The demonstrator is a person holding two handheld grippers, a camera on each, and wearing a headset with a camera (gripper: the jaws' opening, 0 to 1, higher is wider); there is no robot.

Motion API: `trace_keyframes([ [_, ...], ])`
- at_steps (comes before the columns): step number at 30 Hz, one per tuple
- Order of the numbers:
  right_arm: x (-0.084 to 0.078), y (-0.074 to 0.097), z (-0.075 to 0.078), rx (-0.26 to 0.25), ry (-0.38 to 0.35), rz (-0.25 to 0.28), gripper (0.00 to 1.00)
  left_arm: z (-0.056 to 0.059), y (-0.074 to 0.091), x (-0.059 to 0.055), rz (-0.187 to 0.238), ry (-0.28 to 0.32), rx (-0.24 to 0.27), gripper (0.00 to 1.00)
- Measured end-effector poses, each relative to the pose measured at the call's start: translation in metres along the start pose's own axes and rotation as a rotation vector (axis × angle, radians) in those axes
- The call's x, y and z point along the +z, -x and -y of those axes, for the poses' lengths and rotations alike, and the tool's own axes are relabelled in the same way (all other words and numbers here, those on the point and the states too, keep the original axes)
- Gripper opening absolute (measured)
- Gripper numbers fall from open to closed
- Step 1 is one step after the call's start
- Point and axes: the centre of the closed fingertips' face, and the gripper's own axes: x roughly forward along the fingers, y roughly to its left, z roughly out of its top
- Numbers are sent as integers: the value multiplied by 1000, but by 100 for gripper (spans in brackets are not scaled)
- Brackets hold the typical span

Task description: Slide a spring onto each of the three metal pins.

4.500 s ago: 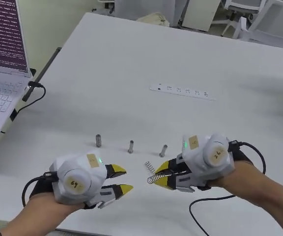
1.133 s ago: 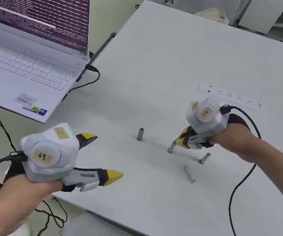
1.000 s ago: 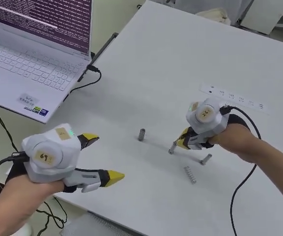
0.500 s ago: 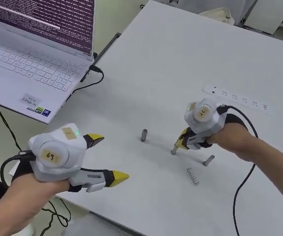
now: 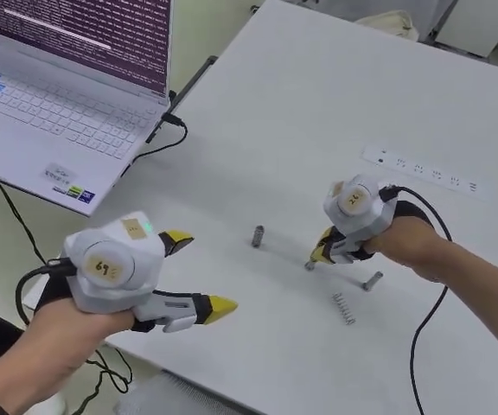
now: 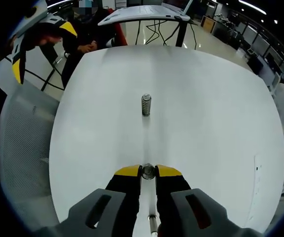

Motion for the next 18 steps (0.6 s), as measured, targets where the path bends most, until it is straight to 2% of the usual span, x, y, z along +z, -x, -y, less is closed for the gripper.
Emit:
trace_keyframes([
  [18,-4,-17,1,8,-19,-11,9,-4,1,-2,-6,6,6,64],
])
